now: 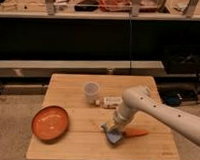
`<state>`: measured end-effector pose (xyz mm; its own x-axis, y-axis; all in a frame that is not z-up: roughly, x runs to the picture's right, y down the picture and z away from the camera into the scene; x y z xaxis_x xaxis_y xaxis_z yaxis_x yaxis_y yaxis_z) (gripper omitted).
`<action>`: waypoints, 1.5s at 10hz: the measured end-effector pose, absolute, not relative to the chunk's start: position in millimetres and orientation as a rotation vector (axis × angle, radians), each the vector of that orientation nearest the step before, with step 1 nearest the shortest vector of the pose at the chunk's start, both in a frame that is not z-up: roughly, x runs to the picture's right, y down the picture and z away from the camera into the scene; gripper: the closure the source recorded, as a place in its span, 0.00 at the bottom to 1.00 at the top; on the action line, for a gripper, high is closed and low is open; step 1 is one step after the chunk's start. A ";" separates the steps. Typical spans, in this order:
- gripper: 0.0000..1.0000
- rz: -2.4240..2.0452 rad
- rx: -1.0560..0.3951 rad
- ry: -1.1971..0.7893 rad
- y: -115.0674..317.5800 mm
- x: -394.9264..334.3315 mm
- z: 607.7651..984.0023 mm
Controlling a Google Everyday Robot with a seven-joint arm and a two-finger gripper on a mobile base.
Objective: Wipe the white sponge on the table
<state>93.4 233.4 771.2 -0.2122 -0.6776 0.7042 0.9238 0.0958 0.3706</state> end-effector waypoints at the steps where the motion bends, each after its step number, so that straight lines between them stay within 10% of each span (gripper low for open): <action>1: 1.00 -1.480 -0.345 -0.962 219.7 91.2 783.7; 15: 1.00 -1.446 -0.471 -0.660 247.7 17.7 793.4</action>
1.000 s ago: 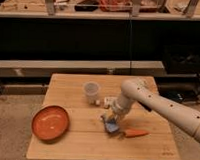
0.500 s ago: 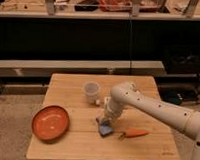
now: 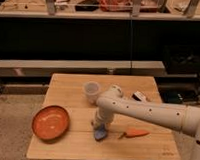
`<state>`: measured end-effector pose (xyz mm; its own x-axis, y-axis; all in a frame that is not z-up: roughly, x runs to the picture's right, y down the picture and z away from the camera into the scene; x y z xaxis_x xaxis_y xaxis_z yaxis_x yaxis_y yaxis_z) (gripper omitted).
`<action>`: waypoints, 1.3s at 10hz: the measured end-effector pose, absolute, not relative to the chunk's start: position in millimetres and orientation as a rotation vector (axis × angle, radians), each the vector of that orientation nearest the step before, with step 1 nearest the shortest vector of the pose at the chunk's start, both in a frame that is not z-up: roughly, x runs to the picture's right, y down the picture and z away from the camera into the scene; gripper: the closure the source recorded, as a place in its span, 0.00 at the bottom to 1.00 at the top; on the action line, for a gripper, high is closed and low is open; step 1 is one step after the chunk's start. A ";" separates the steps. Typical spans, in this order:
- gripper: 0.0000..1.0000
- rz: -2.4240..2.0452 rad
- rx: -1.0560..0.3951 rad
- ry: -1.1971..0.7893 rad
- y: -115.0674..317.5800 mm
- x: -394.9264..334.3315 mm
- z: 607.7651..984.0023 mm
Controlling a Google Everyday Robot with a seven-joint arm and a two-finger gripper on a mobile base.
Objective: Wipe the white sponge on the table
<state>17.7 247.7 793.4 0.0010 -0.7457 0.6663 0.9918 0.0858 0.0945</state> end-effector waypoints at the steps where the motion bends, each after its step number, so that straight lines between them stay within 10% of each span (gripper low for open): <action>1: 1.00 -1.460 -0.465 -0.650 250.1 11.1 787.5; 13: 1.00 -1.398 -0.454 -0.700 283.7 30.8 791.0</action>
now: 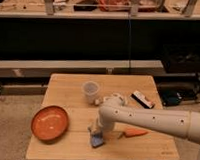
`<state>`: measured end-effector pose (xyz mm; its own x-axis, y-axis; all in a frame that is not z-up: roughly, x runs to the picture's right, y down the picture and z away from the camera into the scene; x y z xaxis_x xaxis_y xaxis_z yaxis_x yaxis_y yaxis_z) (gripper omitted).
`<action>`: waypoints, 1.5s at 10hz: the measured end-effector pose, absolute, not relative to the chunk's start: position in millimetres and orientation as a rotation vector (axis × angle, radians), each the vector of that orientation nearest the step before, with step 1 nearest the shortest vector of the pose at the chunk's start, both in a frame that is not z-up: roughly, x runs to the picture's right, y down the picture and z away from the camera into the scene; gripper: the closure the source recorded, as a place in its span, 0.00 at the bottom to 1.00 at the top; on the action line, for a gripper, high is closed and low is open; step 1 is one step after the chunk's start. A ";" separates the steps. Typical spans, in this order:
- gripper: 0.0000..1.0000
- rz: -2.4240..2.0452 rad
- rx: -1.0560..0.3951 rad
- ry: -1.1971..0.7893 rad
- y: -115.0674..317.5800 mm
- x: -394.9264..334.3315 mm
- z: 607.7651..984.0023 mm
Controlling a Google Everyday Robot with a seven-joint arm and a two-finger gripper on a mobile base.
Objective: Wipe the white sponge on the table
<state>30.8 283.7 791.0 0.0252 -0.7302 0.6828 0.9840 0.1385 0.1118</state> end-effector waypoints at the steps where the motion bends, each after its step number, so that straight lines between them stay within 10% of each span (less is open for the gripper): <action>1: 1.00 -1.382 -0.457 -0.698 290.4 40.9 783.4; 6: 1.00 -1.283 -0.410 -0.672 316.4 90.6 731.5; 15: 1.00 -1.165 -0.406 -0.640 247.3 150.4 794.3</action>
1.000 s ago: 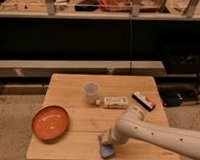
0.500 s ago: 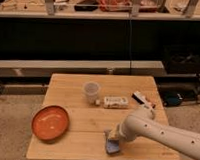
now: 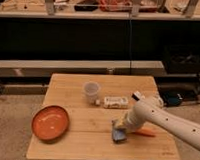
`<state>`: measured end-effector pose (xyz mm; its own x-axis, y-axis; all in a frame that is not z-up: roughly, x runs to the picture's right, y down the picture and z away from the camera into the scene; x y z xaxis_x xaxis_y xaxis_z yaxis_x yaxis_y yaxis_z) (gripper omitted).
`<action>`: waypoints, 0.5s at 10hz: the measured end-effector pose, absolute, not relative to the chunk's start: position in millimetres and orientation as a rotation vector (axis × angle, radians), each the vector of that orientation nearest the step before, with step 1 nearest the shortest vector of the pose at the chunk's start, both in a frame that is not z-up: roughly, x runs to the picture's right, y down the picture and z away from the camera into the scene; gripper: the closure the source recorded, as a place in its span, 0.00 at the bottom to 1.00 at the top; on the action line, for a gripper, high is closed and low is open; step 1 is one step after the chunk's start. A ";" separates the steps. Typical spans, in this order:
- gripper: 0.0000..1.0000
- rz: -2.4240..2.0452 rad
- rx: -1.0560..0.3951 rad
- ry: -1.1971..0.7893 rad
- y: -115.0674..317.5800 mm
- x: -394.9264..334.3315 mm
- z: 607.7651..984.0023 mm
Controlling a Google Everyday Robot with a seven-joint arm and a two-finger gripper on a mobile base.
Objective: Wipe the white sponge on the table
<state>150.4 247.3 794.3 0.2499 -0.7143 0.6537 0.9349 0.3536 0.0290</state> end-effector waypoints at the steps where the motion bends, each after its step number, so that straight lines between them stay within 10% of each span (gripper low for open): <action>1: 1.00 -1.175 -0.405 -0.644 237.8 147.5 805.5; 5: 1.00 -1.227 -0.403 -0.671 215.2 115.3 828.3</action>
